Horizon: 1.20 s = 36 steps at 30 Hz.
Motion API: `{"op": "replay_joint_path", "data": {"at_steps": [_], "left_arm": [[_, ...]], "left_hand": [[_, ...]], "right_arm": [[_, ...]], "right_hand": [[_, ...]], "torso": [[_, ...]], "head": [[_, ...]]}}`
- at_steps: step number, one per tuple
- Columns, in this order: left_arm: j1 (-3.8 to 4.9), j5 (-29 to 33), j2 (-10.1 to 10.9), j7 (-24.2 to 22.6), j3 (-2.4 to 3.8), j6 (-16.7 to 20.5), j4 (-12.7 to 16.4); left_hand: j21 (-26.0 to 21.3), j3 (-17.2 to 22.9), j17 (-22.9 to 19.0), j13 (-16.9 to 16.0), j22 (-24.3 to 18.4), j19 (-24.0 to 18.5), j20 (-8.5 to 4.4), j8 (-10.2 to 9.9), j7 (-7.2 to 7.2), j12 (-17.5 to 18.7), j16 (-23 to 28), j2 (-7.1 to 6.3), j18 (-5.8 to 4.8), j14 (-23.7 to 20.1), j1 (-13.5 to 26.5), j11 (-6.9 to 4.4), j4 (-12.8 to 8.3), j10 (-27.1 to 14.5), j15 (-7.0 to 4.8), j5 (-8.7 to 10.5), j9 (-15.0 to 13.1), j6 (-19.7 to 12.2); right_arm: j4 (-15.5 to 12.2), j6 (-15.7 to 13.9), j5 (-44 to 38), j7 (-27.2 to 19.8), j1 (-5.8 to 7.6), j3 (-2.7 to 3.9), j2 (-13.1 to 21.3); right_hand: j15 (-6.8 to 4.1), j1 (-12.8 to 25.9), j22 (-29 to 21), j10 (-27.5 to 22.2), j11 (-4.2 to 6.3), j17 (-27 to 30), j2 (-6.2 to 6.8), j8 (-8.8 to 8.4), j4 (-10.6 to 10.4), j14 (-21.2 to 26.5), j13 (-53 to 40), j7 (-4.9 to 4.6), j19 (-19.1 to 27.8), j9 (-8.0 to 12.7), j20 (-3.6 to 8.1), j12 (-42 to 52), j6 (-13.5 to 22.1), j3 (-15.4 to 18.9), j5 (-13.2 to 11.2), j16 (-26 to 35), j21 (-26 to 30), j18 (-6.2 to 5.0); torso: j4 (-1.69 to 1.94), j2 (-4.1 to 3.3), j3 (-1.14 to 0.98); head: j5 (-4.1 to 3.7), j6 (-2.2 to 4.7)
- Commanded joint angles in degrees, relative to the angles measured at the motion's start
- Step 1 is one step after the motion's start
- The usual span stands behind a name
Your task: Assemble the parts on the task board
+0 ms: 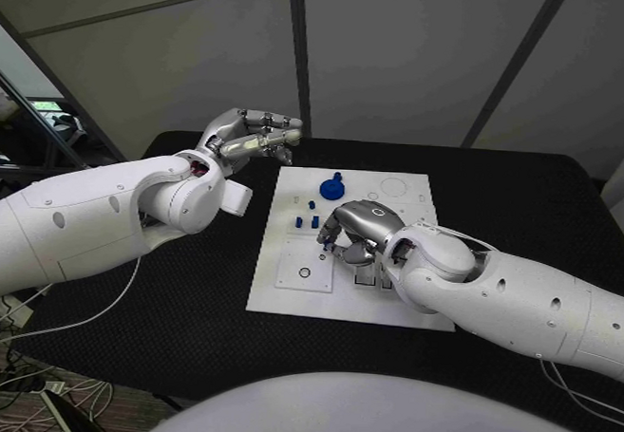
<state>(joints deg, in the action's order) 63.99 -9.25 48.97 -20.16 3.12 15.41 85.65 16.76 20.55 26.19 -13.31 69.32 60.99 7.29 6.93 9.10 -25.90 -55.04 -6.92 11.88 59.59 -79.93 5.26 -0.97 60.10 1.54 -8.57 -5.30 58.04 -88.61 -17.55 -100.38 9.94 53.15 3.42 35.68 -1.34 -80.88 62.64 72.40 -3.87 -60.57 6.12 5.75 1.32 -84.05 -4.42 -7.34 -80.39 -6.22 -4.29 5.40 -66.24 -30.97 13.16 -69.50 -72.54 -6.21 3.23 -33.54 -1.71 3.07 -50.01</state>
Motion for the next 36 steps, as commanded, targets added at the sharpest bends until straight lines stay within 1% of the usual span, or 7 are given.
{"op": "replay_joint_path", "data": {"at_steps": [1,4,9,14,19,25,36], "left_arm": [[0.09,0.2,-0.1,-0.3,0.06,-0.7,0.0],[0.09,0.2,-0.1,-0.2,0.06,-0.8,-0.1],[0.09,0.2,-0.1,-0.2,0.06,-0.9,-0.1],[0.09,0.2,-0.2,-0.1,0.06,-0.9,-0.1],[0.1,0.2,-0.3,-0.1,0.07,-1.0,-0.1],[0.1,0.2,-0.3,-0.2,0.07,-1.0,-0.1],[0.1,0.2,-0.4,-0.1,0.07,-1.1,-0.2]], "left_hand": [[-0.2,-0.2,-0.1,-0.1,0.0,0.3,0.22,0.1,0.15,-0.2,0.3,0.63,-1.51,-0.3,-0.1,0.0,-0.1,-0.3,0.06,0.31,0.1,-0.3],[-0.2,-0.3,-0.1,-0.1,-0.1,0.3,0.23,0.1,0.17,-0.2,0.3,0.65,-1.52,-0.3,0.0,0.01,0.0,-0.3,0.08,0.31,0.1,-0.3],[-0.2,-0.3,-0.1,-0.1,-0.1,0.3,0.23,0.1,0.17,-0.2,0.3,0.65,-1.52,-0.3,0.0,0.01,0.0,-0.3,0.08,0.31,0.1,-0.3],[-0.2,-0.3,-0.1,-0.1,-0.1,0.3,0.25,0.1,0.22,-0.3,0.3,0.67,-1.53,-0.3,0.0,0.05,0.0,-0.4,0.1,0.32,0.1,-0.3],[-0.2,-0.3,-0.1,-0.1,-0.1,0.3,0.25,0.1,0.22,-0.3,0.3,0.67,-1.53,-0.3,0.0,0.05,0.0,-0.4,0.1,0.32,0.1,-0.3],[-0.2,-0.3,-0.1,-0.1,-0.1,0.3,0.25,0.1,0.22,-0.3,0.3,0.67,-1.53,-0.3,0.0,0.05,0.0,-0.4,0.1,0.32,0.1,-0.3],[-0.2,-0.3,-0.1,-0.1,-0.1,0.3,0.25,0.1,0.22,-0.3,0.3,0.67,-1.53,-0.3,0.0,0.05,0.0,-0.4,0.1,0.32,0.1,-0.3]], "right_arm": [[0.3,1.0,0.1,-0.6,0.05,0.01,-0.3],[0.6,1.3,-0.3,-0.6,0.01,-0.01,-0.7],[0.9,1.5,-0.6,-0.6,-0.09,-0.08,-1.0],[1.1,1.8,-0.8,-0.6,-0.14,-0.26,-1.3],[1.3,2.1,-1.0,-0.5,-0.17,-0.51,-1.4],[1.5,2.4,-1.3,-0.3,-0.18,-0.7,-1.5],[1.7,3.3,-1.6,-0.1,-0.2,-0.82,-1.7]], "right_hand": [[-0.3,0.3,0.1,0.8,0.56,0.1,0.05,0.34,0.0,-1.7,0.0,-0.19,-0.3,-0.1,0.09,-0.2,-0.3,-0.3,0.2,-0.3,-0.2,0.87],[-0.27,0.5,0.1,0.8,0.52,0.1,0.08,0.3,0.0,-1.7,0.0,-0.24,-0.2,-0.1,0.08,-0.3,-0.3,-0.3,0.1,-0.3,-0.3,0.88],[-0.26,0.5,0.2,0.8,0.51,0.1,0.1,0.3,0.0,-1.7,0.0,-0.25,-0.2,-0.1,0.07,-0.3,-0.3,-0.2,0.1,-0.3,-0.3,0.89],[-0.26,0.5,0.2,0.8,0.51,0.1,0.1,0.3,0.0,-1.7,0.0,-0.25,-0.2,-0.1,0.07,-0.3,-0.3,-0.2,0.1,-0.3,-0.3,0.89],[-0.25,0.6,0.1,0.8,0.51,0.1,0.13,0.28,0.0,-1.7,0.0,-0.25,-0.2,-0.1,0.06,-0.3,-0.2,-0.2,0.0,-0.3,-0.3,0.88],[-0.25,0.6,0.1,0.8,0.51,0.1,0.13,0.28,0.0,-1.7,0.0,-0.25,-0.2,-0.1,0.06,-0.3,-0.2,-0.2,0.0,-0.3,-0.3,0.88],[-0.25,0.6,0.1,0.8,0.51,0.1,0.13,0.28,0.0,-1.7,0.0,-0.25,-0.2,-0.1,0.06,-0.3,-0.2,-0.2,0.0,-0.3,-0.3,0.88]], "torso": [[0.05,0.0,0.02],[-0.07,0.02,0.04],[-0.02,-0.04,0.01],[0.03,0.02,0.06],[0.02,0.01,0.0],[-0.07,0.01,-0.02],[-0.01,0.0,-0.01]], "head": [[0.25,0.01],[0.5,0.01],[0.65,0.01],[0.78,0.01],[1.09,0.01],[1.22,0.01],[1.33,0.01]]}}
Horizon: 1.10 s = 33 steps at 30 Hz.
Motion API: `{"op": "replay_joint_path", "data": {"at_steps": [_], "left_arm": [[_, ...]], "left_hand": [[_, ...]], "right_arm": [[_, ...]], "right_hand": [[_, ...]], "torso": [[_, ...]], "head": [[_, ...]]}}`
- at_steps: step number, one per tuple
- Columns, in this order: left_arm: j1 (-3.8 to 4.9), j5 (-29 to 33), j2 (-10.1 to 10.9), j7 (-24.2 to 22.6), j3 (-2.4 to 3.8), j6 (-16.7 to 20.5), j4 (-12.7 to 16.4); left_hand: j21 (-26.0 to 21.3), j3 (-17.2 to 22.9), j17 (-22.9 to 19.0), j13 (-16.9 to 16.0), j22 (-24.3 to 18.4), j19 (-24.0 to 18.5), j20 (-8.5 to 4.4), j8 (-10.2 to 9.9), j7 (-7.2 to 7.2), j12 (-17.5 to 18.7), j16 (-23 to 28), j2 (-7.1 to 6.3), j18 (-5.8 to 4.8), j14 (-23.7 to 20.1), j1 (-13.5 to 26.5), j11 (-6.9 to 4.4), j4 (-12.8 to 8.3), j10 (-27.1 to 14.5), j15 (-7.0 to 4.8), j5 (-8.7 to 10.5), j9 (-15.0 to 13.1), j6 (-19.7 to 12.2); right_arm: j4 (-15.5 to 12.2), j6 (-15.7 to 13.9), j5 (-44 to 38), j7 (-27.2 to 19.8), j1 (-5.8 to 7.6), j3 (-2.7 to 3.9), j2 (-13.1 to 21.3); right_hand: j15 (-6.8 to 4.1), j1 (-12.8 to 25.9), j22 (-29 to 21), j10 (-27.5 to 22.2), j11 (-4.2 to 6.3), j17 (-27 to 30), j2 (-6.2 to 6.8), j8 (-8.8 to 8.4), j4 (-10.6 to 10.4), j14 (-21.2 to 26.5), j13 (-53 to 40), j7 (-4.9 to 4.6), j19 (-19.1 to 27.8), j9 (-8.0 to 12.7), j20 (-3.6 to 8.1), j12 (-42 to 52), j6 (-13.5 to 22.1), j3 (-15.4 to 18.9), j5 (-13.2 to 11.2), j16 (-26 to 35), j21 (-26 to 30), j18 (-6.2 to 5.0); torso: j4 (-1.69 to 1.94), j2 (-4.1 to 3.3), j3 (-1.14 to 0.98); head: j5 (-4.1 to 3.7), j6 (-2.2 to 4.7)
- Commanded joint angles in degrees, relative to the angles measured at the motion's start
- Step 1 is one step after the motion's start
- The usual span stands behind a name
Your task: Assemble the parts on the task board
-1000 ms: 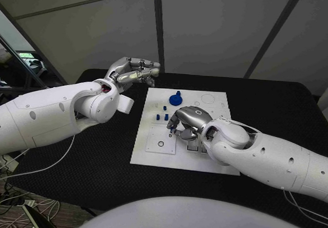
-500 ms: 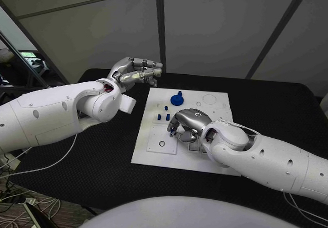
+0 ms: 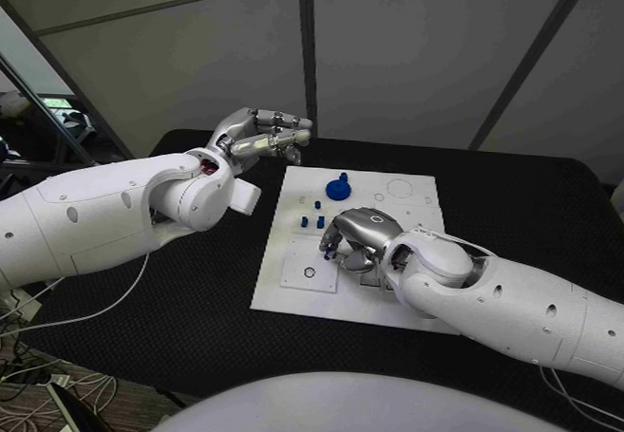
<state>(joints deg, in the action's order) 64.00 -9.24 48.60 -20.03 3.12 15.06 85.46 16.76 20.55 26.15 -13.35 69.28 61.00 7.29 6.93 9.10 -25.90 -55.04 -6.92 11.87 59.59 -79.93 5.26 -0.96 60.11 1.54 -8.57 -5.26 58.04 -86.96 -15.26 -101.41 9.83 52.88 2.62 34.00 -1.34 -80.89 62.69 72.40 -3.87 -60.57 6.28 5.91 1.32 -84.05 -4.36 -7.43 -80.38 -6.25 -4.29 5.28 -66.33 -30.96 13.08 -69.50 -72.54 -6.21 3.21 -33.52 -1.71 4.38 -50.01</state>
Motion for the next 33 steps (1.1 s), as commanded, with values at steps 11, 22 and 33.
{"op": "replay_joint_path", "data": {"at_steps": [11,22,33], "left_arm": [[0.09,0.2,-0.1,-0.3,0.06,-0.8,0.0],[0.1,0.2,-0.2,-0.2,0.06,-0.8,-0.2],[0.1,0.2,-0.3,0.1,0.06,-0.5,-0.4]], "left_hand": [[-0.2,-0.3,-0.1,-0.1,-0.1,0.3,0.25,0.1,0.22,-0.3,0.3,0.67,-1.52,-0.3,0.0,0.05,0.0,-0.4,0.1,0.32,0.1,-0.3],[-0.3,-0.4,-0.1,-0.1,-0.1,0.3,0.28,0.2,0.26,-0.4,0.3,0.76,-1.52,-0.3,0.0,0.08,0.0,-0.5,0.14,0.31,0.1,-0.4],[-0.3,-0.5,-0.1,-0.2,-0.2,0.3,0.3,0.1,0.36,-0.6,0.3,0.88,-1.52,-0.3,0.1,0.13,0.0,-0.6,0.17,0.31,0.1,-0.6]], "right_arm": [[0.4,2.0,-0.9,0.1,0.05,-0.2,-0.3],[0.2,2.8,-1.3,0.0,0.05,-0.65,-0.1],[0.0,-1.6,-1.3,-1.8,0.05,-0.79,0.2]], "right_hand": [[-0.25,0.6,0.1,0.8,0.51,0.1,-0.04,0.12,0.0,-1.7,-0.1,-0.16,-0.2,-0.1,0.05,-0.2,-0.2,-0.2,0.1,-0.3,-0.3,0.88],[0.19,2.2,-0.2,-0.6,0.06,0.0,1.04,-0.88,-0.1,-1.6,0.2,-0.61,0.4,0.1,-0.24,-1.4,1.3,1.2,0.1,-0.6,-0.2,0.8],[1.46,3.8,-5.6,-8.2,-1.46,3.2,3.24,-2.36,-0.5,0.0,0.6,-1.2,3.7,1.4,-1.4,-1.4,7.2,4.4,-2.2,1.3,3.5,-0.29]], "torso": [[-0.01,-0.01,0.03],[-0.01,0.02,0.03],[-0.08,-0.03,-0.02]], "head": [[0.15,0.01],[0.17,0.01],[0.0,0.01]]}}
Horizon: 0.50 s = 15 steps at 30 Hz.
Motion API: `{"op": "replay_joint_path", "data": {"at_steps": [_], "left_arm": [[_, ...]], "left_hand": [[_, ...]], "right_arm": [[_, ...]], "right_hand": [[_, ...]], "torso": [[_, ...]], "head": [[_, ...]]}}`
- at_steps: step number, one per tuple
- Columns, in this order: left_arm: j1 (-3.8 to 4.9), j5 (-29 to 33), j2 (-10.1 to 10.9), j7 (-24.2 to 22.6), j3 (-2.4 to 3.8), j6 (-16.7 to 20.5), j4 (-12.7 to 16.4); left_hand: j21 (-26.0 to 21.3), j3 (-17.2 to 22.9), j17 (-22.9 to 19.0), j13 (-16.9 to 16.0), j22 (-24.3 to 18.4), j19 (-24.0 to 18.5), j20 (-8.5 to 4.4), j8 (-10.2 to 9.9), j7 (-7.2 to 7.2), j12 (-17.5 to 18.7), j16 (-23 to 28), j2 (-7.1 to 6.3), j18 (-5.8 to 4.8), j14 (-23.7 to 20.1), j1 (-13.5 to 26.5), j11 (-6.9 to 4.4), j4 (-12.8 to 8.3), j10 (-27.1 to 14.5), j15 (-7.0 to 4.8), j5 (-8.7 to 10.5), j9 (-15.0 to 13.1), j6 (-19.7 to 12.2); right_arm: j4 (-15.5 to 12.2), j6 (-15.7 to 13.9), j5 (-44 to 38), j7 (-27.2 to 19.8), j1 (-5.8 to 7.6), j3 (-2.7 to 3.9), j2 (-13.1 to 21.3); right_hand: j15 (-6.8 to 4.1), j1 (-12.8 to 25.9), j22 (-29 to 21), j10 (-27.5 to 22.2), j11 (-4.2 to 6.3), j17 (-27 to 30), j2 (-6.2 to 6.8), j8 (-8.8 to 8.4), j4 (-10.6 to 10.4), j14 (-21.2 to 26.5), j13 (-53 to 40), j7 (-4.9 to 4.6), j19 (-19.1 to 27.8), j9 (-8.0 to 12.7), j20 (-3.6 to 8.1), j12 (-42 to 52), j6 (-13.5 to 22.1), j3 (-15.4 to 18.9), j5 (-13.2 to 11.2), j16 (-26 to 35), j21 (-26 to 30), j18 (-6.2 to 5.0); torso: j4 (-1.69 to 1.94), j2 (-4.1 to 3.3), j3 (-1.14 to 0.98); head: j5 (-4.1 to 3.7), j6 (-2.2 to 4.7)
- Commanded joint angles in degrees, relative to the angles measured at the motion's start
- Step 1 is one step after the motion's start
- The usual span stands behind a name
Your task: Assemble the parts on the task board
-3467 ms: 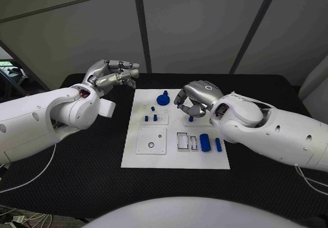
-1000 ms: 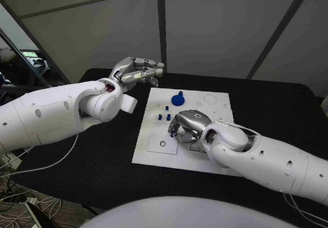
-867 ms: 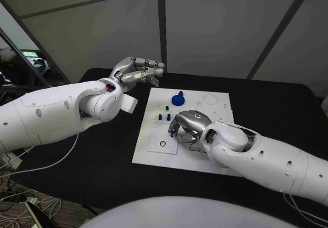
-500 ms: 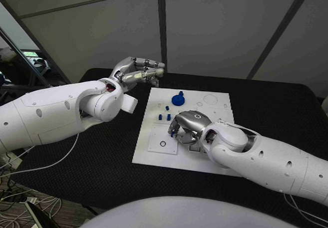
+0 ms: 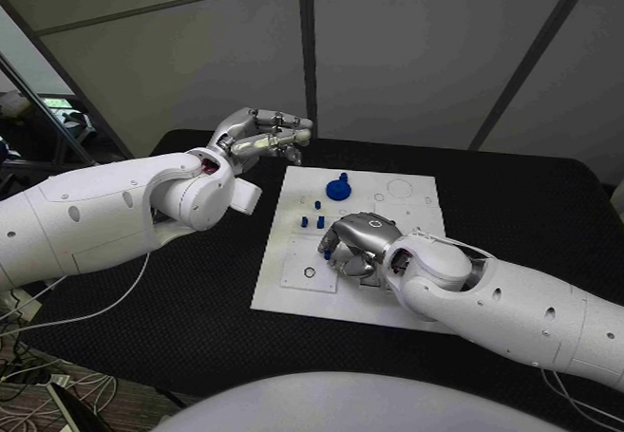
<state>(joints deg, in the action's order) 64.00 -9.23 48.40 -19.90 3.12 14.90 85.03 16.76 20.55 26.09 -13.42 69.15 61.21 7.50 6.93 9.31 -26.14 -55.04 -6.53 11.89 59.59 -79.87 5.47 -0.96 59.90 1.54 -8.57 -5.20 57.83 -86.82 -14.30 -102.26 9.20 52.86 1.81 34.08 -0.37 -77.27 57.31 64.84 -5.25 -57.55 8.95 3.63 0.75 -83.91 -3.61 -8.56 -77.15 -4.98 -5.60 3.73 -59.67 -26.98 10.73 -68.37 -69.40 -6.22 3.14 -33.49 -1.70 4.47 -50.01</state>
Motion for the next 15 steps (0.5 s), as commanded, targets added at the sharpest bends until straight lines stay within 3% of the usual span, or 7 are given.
{"op": "replay_joint_path", "data": {"at_steps": [1,8,15], "left_arm": [[0.09,0.1,-0.1,0.0,0.06,-0.4,0.0],[0.09,0.1,-0.1,0.2,0.06,-0.5,-0.2],[0.09,0.1,0.0,0.3,0.06,-0.7,-0.3]], "left_hand": [[-0.4,-0.5,-0.1,-0.1,-0.1,0.1,0.1,0.1,0.19,-0.4,0.3,0.5,-1.54,-0.3,0.0,-0.06,0.0,-0.5,0.18,0.31,0.1,-0.4],[-0.4,-0.6,-0.1,-0.1,-0.1,0.1,0.11,0.1,0.24,-0.4,0.3,0.5,-1.54,-0.3,0.1,-0.01,0.1,-0.6,0.21,0.32,0.1,-0.5],[-0.4,-0.6,-0.1,-0.1,-0.1,0.1,0.12,0.1,0.25,-0.5,0.3,0.5,-1.54,-0.3,0.1,-0.01,0.1,-0.6,0.21,0.32,0.1,-0.6]], "right_arm": [[-0.2,-3.1,-0.4,-1.2,0.07,0.01,0.2],[-0.8,-9.2,-0.5,-2.3,0.04,0.01,0.9],[-3.2,-14.5,-0.4,-3.8,-0.08,0.05,3.2]], "right_hand": [[0.55,0.1,-0.3,-1.1,-0.15,0.3,0.62,-0.07,0.1,-0.1,-0.1,-0.13,0.6,0.2,-0.14,0.2,0.7,0.6,0.2,0.2,0.4,-0.31],[0.77,-0.1,-0.8,-2.9,-0.42,0.7,0.72,-0.01,0.2,0.3,-0.2,-0.28,1.0,0.4,-0.41,0.6,1.8,1.3,0.3,0.3,0.7,-0.43],[0.82,-0.3,-0.5,-2.9,-0.49,0.4,0.5,0.23,0.2,0.1,-0.3,-0.49,0.9,0.4,-0.48,1.3,1.6,1.5,0.8,0.0,0.5,-0.38]], "torso": [[0.0,-0.06,-0.02],[0.04,-0.07,-0.06],[-0.03,0.02,-0.05]], "head": [[-0.12,0.01],[-0.14,0.01],[-0.09,0.01]]}}
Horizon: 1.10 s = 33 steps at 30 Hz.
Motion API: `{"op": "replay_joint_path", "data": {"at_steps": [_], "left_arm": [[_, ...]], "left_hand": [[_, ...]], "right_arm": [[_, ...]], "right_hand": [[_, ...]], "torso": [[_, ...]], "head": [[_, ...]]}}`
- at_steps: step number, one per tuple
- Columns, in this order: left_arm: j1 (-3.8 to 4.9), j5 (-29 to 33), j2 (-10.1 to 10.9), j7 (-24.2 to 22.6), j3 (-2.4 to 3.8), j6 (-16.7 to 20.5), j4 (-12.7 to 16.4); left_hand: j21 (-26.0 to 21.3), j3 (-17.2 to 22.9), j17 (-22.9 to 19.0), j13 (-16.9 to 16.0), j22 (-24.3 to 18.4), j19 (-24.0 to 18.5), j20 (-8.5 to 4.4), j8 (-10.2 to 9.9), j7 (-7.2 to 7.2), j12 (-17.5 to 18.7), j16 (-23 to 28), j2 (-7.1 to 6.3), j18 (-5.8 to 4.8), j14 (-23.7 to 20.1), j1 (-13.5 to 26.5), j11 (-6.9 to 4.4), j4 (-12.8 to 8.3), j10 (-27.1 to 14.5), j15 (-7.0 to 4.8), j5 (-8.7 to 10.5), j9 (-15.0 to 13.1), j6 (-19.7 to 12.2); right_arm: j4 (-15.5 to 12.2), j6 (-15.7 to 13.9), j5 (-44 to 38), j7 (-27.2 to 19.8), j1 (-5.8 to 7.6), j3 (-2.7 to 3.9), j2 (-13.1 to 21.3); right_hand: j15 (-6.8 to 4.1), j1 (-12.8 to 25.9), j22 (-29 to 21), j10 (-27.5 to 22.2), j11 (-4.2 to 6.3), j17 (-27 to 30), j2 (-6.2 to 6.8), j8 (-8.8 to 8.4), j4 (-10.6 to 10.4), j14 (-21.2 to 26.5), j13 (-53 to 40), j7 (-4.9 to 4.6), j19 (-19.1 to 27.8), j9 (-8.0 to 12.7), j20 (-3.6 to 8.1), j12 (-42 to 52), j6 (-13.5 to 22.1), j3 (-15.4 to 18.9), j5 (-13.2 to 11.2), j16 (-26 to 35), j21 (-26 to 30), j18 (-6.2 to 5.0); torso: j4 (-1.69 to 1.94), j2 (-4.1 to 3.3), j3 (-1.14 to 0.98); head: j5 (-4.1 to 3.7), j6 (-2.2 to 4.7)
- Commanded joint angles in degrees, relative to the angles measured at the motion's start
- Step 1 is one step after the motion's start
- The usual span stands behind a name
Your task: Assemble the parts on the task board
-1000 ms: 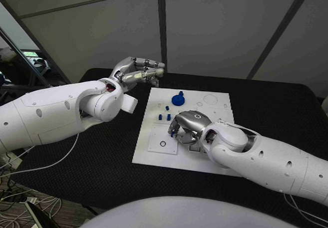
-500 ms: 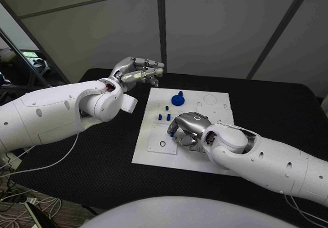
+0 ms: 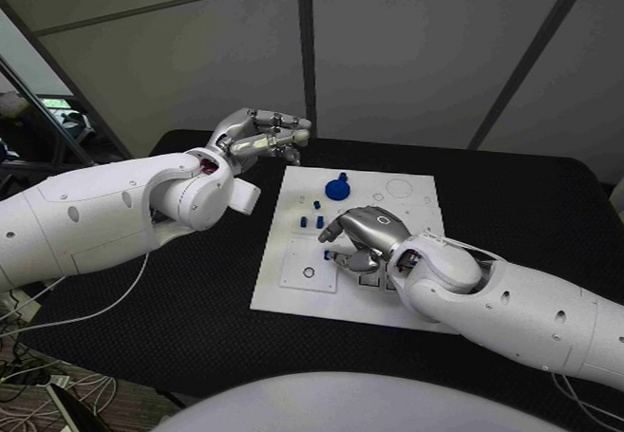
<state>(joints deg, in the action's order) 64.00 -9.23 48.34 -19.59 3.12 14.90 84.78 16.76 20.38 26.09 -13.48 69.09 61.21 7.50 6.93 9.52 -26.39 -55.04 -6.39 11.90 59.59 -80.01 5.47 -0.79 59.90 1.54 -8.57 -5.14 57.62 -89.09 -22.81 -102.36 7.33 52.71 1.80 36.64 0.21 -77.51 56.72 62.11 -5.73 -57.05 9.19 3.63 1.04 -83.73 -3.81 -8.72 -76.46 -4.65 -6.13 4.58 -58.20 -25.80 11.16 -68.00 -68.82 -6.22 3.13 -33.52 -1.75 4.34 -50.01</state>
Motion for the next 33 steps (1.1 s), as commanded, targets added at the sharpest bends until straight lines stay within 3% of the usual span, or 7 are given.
{"op": "replay_joint_path", "data": {"at_steps": [1,6,11,15,18,22,33], "left_arm": [[0.09,0.1,0.1,0.0,0.06,-0.7,0.0],[0.09,0.1,0.2,0.1,0.06,-0.8,-0.1],[0.09,0.1,0.4,0.1,0.06,-0.9,-0.1],[0.08,0.1,0.4,0.1,0.05,-0.9,-0.2],[0.08,0.1,0.4,0.1,0.05,-1.0,-0.3],[0.08,0.1,0.3,0.1,0.05,-1.1,-0.5],[0.08,0.1,0.2,0.1,0.05,-1.1,-0.5]], "left_hand": [[-0.4,-0.4,-0.1,-0.1,-0.1,0.1,0.12,0.1,0.06,-0.2,0.3,0.36,-1.55,-0.3,0.2,0.01,-0.1,-0.6,0.22,0.32,0.1,-0.4],[-0.4,-0.4,-0.1,-0.1,-0.1,0.1,0.13,0.1,0.06,-0.2,0.3,0.36,-1.55,-0.3,0.2,0.01,-0.1,-0.6,0.22,0.32,0.1,-0.4],[-0.4,-0.4,-0.1,-0.1,-0.1,0.1,0.13,0.1,0.07,-0.3,0.3,0.36,-1.55,-0.3,0.2,0.01,-0.1,-0.6,0.23,0.33,0.1,-0.4],[-0.4,-0.4,-0.1,-0.1,-0.1,0.1,0.13,0.1,0.07,-0.3,0.3,0.36,-1.55,-0.3,0.2,0.01,-0.1,-0.6,0.23,0.33,0.1,-0.4],[-0.4,-0.4,-0.1,-0.1,-0.1,0.1,0.13,0.1,0.07,-0.3,0.3,0.36,-1.55,-0.3,0.2,0.01,-0.1,-0.6,0.23,0.33,0.1,-0.4],[-0.4,-0.4,-0.1,-0.1,-0.1,0.1,0.13,0.1,0.07,-0.3,0.3,0.36,-1.55,-0.3,0.2,0.01,-0.1,-0.6,0.23,0.33,0.1,-0.4],[-0.4,-0.4,-0.1,-0.1,-0.1,0.1,0.13,0.1,0.07,-0.3,0.3,0.36,-1.55,-0.3,0.2,0.01,-0.1,-0.6,0.23,0.33,0.1,-0.4]], "right_arm": [[-1.5,-6.5,-0.3,-2.0,0.07,0.06,1.1],[-4.4,-5.6,-0.3,-0.8,0.12,0.23,4.1],[-6.1,1.0,0.2,2.7,0.96,2.51,7.4],[-5.9,5.9,0.6,4.2,2.18,3.45,9.6],[-5.6,8.1,0.9,4.4,2.7,3.79,10.9],[-4.8,9.3,1.0,4.3,2.99,3.98,11.6],[-2.7,12.0,0.4,4.6,3.14,4.08,11.0]], "right_hand": [[0.24,-0.2,0.2,0.0,0.0,-0.2,0.19,0.3,0.0,-0.1,-0.1,-0.35,0.1,0.0,0.04,0.7,0.0,0.3,0.5,-0.5,-0.2,-0.37],[0.21,-0.3,0.5,0.2,0.07,-0.4,-0.02,0.55,-0.1,-0.2,-0.2,-0.31,0.0,-0.1,0.04,1.3,-0.6,0.3,0.9,-0.8,-0.4,-0.34],[0.15,0.0,0.6,-0.3,0.19,-0.5,0.3,0.41,-0.3,-0.3,-0.1,0.1,-0.1,0.0,0.06,1.6,-0.5,0.7,1.1,-1.0,-0.5,-0.33],[0.16,1.4,-0.3,-1.9,0.25,0.5,1.46,0.07,-1.2,0.0,-0.1,0.71,0.4,0.2,0.06,1.9,0.5,3.0,1.0,-0.4,0.1,-0.5],[0.3,1.4,-1.6,-3.9,0.08,1.7,1.73,0.13,-2.0,0.7,-0.2,1.22,1.2,0.5,-0.02,3.0,2.2,7.3,1.5,0.2,1.1,-0.77],[0.44,-0.1,-2.6,-5.7,-0.08,2.7,0.9,0.18,-2.8,1.1,-0.3,1.52,1.7,0.5,-0.22,4.8,3.5,11.4,1.7,0.5,1.9,-0.91],[0.46,-2.2,-2.8,-6.9,-0.12,3.1,-0.5,0.36,-3.2,1.2,-0.3,1.57,1.7,0.4,-0.28,6.8,3.3,13.4,2.1,0.5,2.1,-0.92]], "torso": [[-0.05,0.05,0.02],[-0.13,0.06,0.01],[-0.1,0.08,0.14],[-0.01,-0.02,0.08],[0.09,-0.04,0.06],[-0.06,0.02,-0.04],[0.15,-0.05,0.06]], "head": [[-0.06,0.01],[-0.6,0.01],[-1.71,0.01],[-2.52,0.01],[-3.11,0.01],[-3.04,0.01],[-3.31,0.01]]}}
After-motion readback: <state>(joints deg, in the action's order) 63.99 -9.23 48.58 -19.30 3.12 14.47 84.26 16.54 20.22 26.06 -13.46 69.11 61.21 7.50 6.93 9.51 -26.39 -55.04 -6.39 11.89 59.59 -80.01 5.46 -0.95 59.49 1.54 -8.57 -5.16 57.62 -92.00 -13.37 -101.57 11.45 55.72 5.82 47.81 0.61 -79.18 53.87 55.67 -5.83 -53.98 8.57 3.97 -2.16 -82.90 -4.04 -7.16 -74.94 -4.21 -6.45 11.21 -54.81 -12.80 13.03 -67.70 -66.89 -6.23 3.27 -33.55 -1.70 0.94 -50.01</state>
